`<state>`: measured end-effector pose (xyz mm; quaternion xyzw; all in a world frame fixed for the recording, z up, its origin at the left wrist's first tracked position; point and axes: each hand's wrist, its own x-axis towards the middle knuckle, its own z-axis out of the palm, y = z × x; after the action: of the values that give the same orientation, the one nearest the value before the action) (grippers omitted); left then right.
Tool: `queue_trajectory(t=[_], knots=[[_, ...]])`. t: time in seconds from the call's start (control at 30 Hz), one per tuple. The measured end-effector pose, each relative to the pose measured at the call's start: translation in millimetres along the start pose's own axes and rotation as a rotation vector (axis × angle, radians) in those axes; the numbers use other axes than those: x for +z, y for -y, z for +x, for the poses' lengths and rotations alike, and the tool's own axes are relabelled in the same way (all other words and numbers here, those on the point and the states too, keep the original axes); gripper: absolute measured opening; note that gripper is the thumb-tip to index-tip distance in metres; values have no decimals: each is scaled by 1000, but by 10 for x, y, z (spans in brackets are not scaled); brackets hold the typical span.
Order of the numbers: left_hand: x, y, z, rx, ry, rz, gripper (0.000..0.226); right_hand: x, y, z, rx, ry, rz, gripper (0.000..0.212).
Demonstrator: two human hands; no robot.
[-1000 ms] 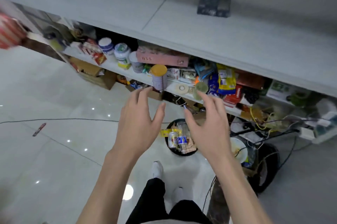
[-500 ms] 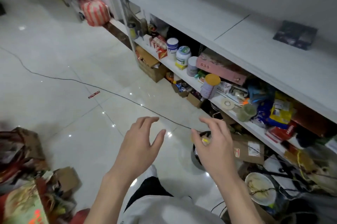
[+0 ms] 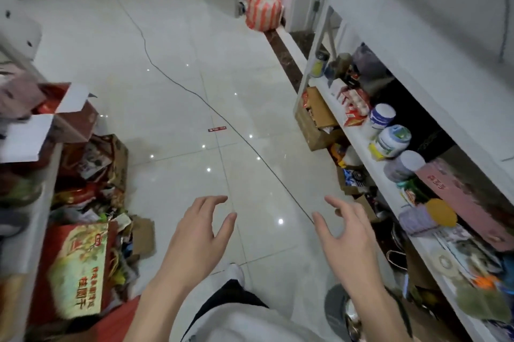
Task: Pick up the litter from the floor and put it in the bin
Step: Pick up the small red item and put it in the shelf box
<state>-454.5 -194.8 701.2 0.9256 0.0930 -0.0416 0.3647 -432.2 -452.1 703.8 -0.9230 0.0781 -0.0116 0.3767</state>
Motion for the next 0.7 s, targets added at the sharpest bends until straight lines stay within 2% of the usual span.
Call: queue_trajectory(t=[0.33,0.53,0.7], knots=[[-772,666,1219,-133,-115,11,44,894,956,1298,-118,150,-59,43],[-957,753,2190,-164,-133,8,44,1275,1242,2326,-139,187,-67,42],[-1085,632,3340,-165,-152,30,44,1673,1544,3413,-198,200,-78,42]])
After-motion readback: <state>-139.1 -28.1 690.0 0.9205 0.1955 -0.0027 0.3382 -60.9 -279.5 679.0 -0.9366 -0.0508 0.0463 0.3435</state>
